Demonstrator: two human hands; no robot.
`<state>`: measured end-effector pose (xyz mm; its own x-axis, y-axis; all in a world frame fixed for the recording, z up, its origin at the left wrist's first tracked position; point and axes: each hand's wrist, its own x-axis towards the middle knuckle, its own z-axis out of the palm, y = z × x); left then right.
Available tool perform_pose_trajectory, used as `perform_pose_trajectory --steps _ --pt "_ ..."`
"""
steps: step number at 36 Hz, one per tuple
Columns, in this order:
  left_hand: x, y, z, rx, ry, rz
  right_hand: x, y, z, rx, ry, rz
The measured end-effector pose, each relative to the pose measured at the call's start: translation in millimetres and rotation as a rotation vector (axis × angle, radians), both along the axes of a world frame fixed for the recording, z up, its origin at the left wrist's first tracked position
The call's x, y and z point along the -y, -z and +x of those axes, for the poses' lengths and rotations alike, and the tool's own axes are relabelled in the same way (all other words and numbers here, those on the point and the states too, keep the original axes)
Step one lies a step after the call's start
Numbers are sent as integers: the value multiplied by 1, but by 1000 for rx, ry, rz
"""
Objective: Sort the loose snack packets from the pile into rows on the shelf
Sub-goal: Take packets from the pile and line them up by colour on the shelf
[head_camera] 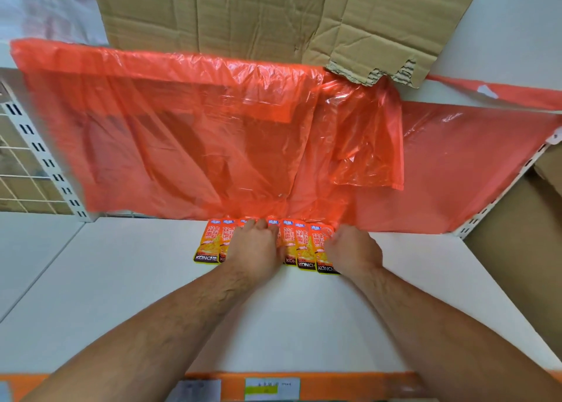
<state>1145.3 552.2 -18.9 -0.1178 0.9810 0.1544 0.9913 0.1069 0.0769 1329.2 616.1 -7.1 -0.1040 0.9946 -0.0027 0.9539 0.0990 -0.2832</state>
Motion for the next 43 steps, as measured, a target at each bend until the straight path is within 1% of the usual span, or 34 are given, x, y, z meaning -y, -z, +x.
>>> perform_pose_trajectory --steps 3,9,16,24,27,32,35,43 --pt "7 6 -4 -4 14 10 14 2 -5 3 -118 85" --pt "35 7 -9 13 -8 -17 44 7 -21 84 -309 71" --pt "85 -6 -13 44 -164 -18 74 -6 -42 93 -495 51" --pt "167 -12 -18 1 -343 -86 121 -6 -61 89 -701 30" --pt "201 -11 -25 5 -438 -90 139 -5 -77 88 -772 18" --pt "257 -13 -45 42 -567 -89 177 -8 -110 33 -874 -9" --pt "283 -16 -62 103 -629 -72 197 -10 -133 46 -936 -10" --pt "344 -8 -135 163 -722 -23 251 -13 -224 57 -1070 -13"
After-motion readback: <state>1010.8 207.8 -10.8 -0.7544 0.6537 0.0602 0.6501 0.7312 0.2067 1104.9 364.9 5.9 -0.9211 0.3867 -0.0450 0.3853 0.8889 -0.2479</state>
